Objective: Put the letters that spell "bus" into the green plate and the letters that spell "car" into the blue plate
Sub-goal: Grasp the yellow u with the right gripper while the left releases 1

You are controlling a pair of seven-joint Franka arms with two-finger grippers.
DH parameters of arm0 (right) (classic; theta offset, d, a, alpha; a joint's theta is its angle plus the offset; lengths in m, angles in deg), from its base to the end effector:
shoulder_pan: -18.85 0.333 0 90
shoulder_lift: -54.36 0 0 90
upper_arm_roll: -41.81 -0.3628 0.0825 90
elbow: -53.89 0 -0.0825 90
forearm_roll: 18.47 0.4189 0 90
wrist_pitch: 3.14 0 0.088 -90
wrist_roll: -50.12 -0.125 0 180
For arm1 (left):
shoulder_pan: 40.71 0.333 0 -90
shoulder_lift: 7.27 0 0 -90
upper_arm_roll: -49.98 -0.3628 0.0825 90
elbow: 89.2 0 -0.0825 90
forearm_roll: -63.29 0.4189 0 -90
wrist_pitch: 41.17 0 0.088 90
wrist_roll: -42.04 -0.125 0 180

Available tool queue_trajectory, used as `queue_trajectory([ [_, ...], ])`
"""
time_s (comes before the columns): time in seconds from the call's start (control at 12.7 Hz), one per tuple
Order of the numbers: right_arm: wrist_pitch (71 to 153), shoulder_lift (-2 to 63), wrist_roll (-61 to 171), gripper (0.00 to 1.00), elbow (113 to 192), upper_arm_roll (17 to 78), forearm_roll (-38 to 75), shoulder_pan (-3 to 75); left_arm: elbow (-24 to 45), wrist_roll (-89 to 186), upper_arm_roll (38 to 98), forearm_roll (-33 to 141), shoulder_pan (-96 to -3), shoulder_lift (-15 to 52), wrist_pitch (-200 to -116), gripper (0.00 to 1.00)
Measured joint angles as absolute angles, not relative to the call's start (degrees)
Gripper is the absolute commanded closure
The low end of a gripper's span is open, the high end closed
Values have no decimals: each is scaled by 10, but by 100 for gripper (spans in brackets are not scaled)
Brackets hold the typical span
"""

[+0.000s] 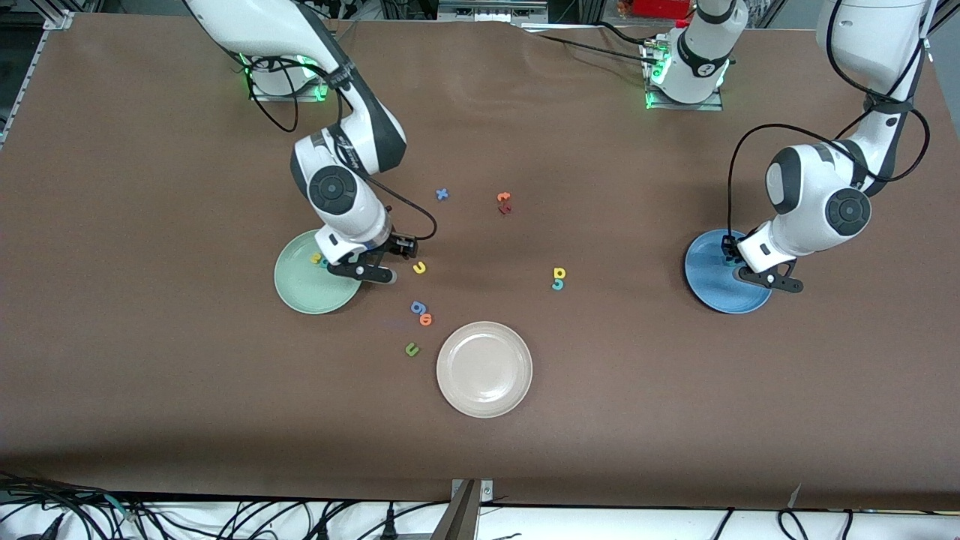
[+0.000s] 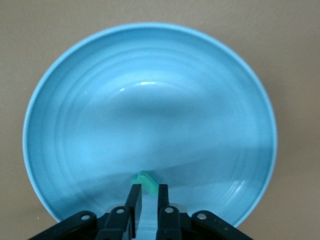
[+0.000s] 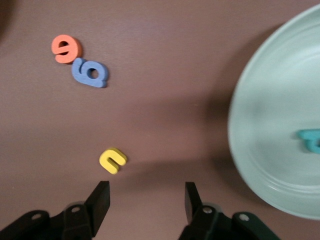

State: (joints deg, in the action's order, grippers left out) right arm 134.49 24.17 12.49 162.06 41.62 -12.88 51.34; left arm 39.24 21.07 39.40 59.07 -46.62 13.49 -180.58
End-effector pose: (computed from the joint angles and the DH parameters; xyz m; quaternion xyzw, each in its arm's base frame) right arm 0.5716 0.3688 0.2208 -0.9962 0.0795 0.0245 0.0237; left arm 0.5555 0.0470 0.1907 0.9900 -0.1148 -0.0819 0.0070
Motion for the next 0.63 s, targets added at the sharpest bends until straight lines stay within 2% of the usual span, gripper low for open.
queue_trajectory([
  [0.24,1405,211,120,32,1620,416,-129,532,391,215,394,591,-463,138,-1807,64],
  [0.63,1449,198,121,38,1619,416,-136,539,375,340,424,591,-478,116,-1791,61],
])
